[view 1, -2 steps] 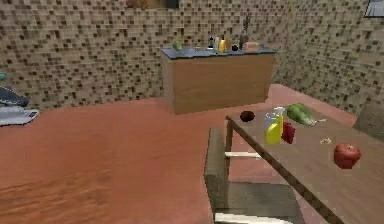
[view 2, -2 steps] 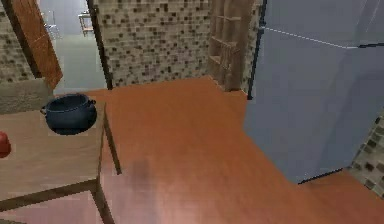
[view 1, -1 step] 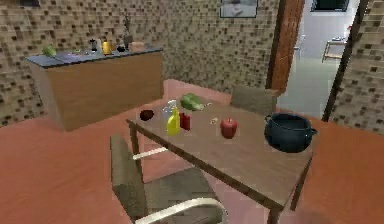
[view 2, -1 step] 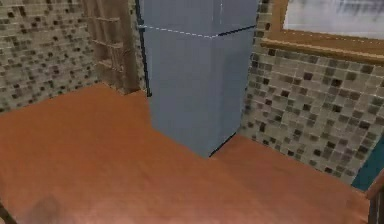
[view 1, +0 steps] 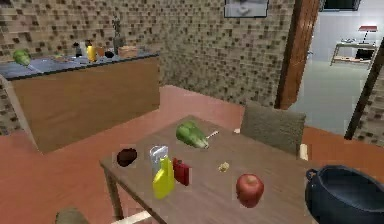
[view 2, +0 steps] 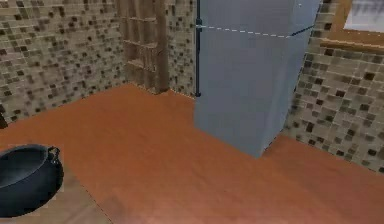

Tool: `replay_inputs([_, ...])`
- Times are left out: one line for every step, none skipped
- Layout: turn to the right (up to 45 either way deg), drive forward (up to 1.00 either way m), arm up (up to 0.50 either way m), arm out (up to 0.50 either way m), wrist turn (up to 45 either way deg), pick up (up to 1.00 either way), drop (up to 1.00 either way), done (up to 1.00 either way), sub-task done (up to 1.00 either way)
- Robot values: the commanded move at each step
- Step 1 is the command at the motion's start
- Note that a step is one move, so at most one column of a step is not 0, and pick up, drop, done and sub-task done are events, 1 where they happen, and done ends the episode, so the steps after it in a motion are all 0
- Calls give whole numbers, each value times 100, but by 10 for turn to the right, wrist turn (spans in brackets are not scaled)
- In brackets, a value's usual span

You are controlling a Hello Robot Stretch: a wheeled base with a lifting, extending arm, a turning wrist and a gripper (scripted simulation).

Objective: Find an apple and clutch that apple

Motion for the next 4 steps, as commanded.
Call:
replay_inputs([-450,0,0,0,0,0,0,0,0])
replay_inputs([-210,0,0,0,0,0,0,0,0])
replay_inputs([0,0,50,0,0,0,0,0,0])
replay_inputs([0,0,38,0,0,0,0,0,0])
